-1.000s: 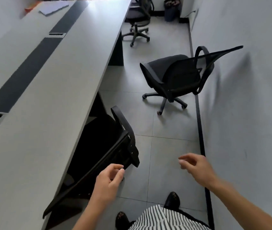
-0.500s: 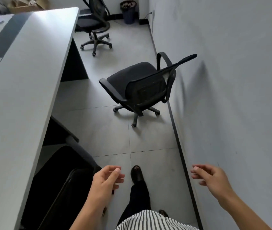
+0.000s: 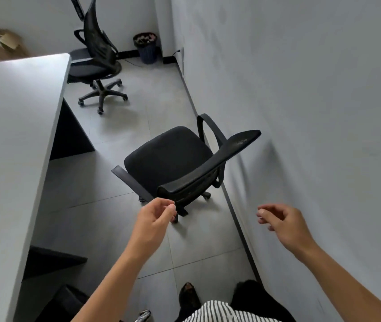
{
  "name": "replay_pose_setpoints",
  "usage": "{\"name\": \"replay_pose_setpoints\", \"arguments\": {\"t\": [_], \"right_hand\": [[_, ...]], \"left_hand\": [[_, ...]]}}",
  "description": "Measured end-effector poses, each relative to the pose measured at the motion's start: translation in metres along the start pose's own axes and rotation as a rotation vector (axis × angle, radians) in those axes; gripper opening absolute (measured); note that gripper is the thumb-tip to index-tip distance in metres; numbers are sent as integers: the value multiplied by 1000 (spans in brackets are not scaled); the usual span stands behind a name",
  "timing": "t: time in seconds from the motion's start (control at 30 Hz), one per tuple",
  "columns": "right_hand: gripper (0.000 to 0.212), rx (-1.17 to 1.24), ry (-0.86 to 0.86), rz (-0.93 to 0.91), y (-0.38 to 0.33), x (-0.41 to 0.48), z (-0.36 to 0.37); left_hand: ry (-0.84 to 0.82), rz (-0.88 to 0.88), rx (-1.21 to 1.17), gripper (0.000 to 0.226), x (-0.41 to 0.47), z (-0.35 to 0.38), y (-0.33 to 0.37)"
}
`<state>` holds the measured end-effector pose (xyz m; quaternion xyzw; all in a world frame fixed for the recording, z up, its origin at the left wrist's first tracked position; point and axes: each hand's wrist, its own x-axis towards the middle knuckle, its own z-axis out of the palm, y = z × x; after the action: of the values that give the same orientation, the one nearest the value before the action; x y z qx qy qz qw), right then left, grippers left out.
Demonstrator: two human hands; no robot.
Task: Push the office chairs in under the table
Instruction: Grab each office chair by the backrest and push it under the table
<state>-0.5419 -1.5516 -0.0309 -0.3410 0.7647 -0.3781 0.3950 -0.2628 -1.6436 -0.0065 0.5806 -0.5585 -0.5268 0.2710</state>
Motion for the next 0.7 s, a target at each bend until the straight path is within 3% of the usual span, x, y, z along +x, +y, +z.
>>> {"name": "replay_pose_setpoints", "arguments": {"t": [0.1,0.2,0.37,0.5,0.7], "right_hand": [[10,-185,64,-112,-22,59,3],[19,-419,130,-277,-44,127,16],[38,-675,34,-445,-57,249,51],[51,-879,-122,-433,-45,300,71],[49,-891,-158,-526,-55,319,103]], "left_hand": [[61,82,179,9,49,15,9],[59,131,427,26,100,37,4],[-18,-50,811,48,158,66,-36],[135,-121,787,47,162,71,-58],[265,-154,718,51,173,53,-68]]}}
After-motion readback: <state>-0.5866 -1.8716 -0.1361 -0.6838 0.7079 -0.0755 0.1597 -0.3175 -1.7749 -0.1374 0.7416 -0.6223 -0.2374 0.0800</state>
